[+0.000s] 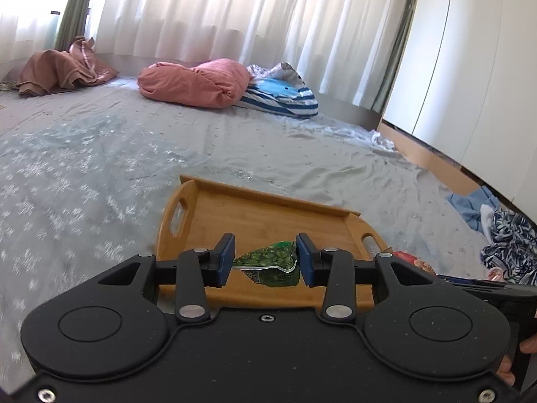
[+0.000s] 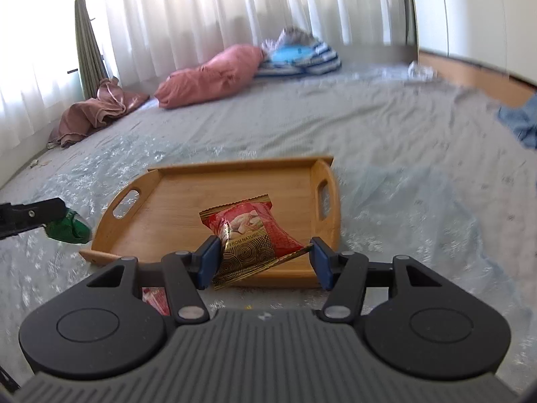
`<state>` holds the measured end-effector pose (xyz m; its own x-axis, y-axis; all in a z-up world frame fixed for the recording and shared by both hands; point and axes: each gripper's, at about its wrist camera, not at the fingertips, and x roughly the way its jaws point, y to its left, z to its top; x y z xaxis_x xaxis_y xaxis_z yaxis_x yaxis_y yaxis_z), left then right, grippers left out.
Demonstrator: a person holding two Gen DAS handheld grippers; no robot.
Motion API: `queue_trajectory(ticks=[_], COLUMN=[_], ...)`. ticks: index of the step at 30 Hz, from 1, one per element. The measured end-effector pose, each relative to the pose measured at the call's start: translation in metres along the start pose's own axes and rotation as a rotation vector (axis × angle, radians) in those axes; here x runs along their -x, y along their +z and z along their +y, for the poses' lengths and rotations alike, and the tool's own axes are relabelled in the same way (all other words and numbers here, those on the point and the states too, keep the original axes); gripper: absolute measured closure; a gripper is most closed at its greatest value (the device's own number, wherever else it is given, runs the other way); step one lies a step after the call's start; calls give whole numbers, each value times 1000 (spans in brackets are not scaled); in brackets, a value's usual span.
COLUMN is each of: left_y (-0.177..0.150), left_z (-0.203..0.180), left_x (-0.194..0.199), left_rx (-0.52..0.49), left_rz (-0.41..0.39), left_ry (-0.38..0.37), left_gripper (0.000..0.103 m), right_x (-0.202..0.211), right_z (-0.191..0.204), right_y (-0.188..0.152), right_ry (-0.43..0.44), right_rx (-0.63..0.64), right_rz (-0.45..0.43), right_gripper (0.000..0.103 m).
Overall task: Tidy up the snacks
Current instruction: 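Carry both bags onto the wooden tray and open both grippers to release them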
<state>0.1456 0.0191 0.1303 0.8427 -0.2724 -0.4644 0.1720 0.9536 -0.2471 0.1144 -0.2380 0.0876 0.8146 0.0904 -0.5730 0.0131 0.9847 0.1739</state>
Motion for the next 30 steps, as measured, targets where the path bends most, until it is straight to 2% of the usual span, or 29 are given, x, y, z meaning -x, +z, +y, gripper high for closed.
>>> queue_trajectory(ticks=[5,10,15,22,30], left_y=[10,6,4,-4,-22], left_z=[5,8,10,8,1], left_x=[-43,-78,-105,-128,-136], left_rx=[15,-13,-23,-51,-92], left_rz=[43,83,112,94,102], left_ry=[-10,45,65,135,141], left_gripper=[66,66,66,65,65], right_x=[-31,-64,-87,-107,-113], right_z=[-3,-7,-9,-11,-10], right_y=[16,24,30,28,25], right_ry=[15,-8,-37,-52,-39], right_rx=[-11,-40,-44,-56,-50], right_rz=[56,129,170,195,188], right_gripper=[42,42,42,42,42])
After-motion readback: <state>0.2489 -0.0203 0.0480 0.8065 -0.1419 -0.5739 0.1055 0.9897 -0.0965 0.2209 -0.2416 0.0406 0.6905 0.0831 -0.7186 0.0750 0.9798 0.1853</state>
